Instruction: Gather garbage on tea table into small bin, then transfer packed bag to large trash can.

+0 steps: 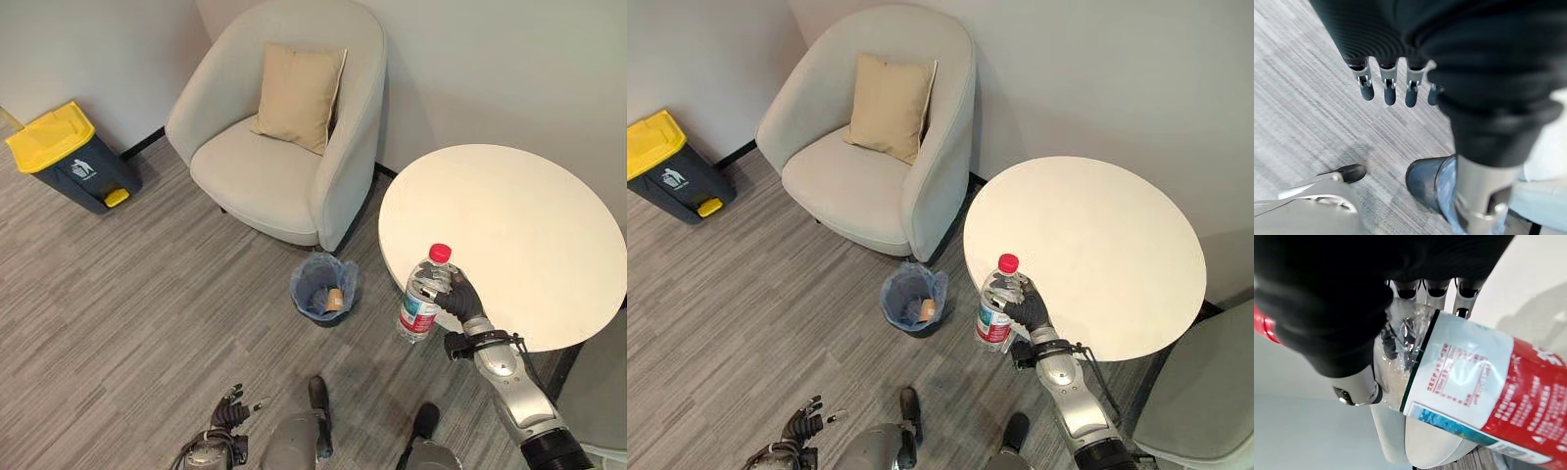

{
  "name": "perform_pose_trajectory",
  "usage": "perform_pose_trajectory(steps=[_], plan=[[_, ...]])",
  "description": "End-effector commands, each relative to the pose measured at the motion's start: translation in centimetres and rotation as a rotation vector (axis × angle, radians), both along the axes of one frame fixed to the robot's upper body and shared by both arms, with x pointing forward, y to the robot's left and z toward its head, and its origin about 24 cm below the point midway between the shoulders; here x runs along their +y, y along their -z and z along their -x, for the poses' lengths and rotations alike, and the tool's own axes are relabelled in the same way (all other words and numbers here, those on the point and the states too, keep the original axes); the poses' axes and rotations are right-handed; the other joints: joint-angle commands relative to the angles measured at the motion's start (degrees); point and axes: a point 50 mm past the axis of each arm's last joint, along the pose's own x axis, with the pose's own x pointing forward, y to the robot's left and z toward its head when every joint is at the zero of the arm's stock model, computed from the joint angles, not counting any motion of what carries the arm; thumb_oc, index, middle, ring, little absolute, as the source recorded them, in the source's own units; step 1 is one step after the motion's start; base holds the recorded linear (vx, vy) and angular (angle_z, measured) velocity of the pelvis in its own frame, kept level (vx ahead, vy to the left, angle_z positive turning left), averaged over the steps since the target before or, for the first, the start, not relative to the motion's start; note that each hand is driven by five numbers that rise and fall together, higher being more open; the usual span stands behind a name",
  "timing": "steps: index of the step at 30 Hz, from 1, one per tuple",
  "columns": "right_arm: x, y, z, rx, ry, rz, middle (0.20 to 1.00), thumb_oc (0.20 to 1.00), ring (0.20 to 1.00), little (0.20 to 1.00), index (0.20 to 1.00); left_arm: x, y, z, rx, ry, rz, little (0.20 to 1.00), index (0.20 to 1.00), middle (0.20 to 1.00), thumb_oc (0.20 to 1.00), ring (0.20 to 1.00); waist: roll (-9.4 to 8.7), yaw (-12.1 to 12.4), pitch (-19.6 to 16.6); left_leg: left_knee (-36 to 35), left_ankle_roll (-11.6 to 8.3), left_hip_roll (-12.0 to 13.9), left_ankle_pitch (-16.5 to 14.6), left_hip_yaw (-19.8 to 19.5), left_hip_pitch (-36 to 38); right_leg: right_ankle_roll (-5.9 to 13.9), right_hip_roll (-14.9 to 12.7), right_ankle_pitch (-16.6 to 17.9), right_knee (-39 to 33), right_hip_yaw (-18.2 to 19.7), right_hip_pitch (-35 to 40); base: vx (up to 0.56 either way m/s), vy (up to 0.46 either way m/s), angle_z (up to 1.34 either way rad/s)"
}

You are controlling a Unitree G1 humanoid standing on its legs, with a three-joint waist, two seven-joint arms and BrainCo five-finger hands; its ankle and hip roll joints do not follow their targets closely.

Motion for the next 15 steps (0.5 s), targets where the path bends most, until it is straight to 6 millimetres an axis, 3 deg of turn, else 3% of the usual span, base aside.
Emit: perform_pose_trajectory(steps=[1, 3, 5, 7, 11, 12, 15], plan=[[1.0, -4.3, -1.6, -0.212, -0.048, -0.05, 0.2, 0.2, 0.2, 0.2, 0.2, 1.7, -1.5, -1.8, -0.084, 0.001, -0.061, 1.0, 1.0, 1.0, 1.0, 1.0, -0.63, 1.1, -1.1, 5.5, -0.5, 1.3, -7.8, -2.4, 1.1, 1.4, 0.0, -11.1, 11.3, 1.8, 2.4, 0.12, 0.256, 0.01], [1.4, -4.5, -1.6, -0.22, -0.068, -0.046, 0.2, 0.2, 0.2, 0.2, 0.2, 2.3, -1.8, -2.0, -0.094, -0.006, -0.077, 1.0, 1.0, 1.0, 1.0, 1.0, -0.61, 1.3, -0.4, 5.8, 0.39, 0.9, -8.8, -2.3, 1.5, 1.78, -1.2, -10.7, 15.8, 3.2, 0.0, 0.06, 0.205, -0.06], [1.8, -4.9, -1.5, -0.234, -0.097, -0.04, 0.2, 0.2, 0.2, 0.2, 0.2, 2.4, -2.3, -2.7, -0.12, -0.002, -0.083, 1.0, 1.0, 1.0, 1.0, 1.0, -0.38, 0.4, 0.4, 4.3, 1.36, 0.2, -7.4, -2.7, 2.2, 0.76, 1.7, -10.0, 19.2, 7.6, -4.6, 0.03, 0.157, -0.2], [1.8, -4.9, -1.5, -0.235, -0.107, -0.028, 0.2, 0.2, 0.2, 0.2, 0.2, 2.2, -2.5, -3.0, -0.14, 0.001, -0.074, 1.0, 1.0, 1.0, 1.0, 1.0, -0.13, -0.2, 0.8, 3.4, 1.86, -0.9, -7.5, -3.6, 3.5, 0.68, 4.3, -10.4, 18.2, 10.4, -5.7, 0.1, 0.096, 0.01], [2.2, -4.8, -1.6, -0.224, -0.131, -0.041, 0.2, 0.2, 0.2, 0.2, 0.2, 1.7, -2.2, -2.8, -0.126, 0.011, -0.058, 1.0, 1.0, 1.0, 1.0, 1.0, 0.18, -0.9, 1.8, 1.9, 2.48, -2.5, -7.7, -6.0, 5.7, -0.11, 7.1, -10.0, 16.4, 12.3, -8.8, 0.09, 0.039, 0.3], [2.4, -4.4, -1.5, -0.202, -0.159, -0.024, 0.2, 0.2, 0.2, 0.2, 0.2, 1.5, -2.2, -3.0, -0.13, 0.026, -0.054, 1.0, 1.0, 1.0, 1.0, 1.0, -0.08, -1.4, 2.6, 2.4, 2.53, -3.5, -7.8, -8.2, 5.8, -0.17, 8.8, -9.7, 15.8, 15.5, -10.1, 0.06, -0.005, 0.49], [2.7, -4.2, -1.4, -0.19, -0.203, 0.032, 0.2, 0.2, 0.2, 0.2, 0.2, 1.3, -2.1, -2.8, -0.121, 0.05, -0.056, 1.0, 1.0, 1.0, 1.0, 1.0, -0.47, -1.0, 2.7, 3.4, 2.22, -4.4, -7.9, -9.9, 4.7, -0.48, 8.8, -9.0, 13.5, 15.5, -8.6, 0.01, -0.05, 0.71]])
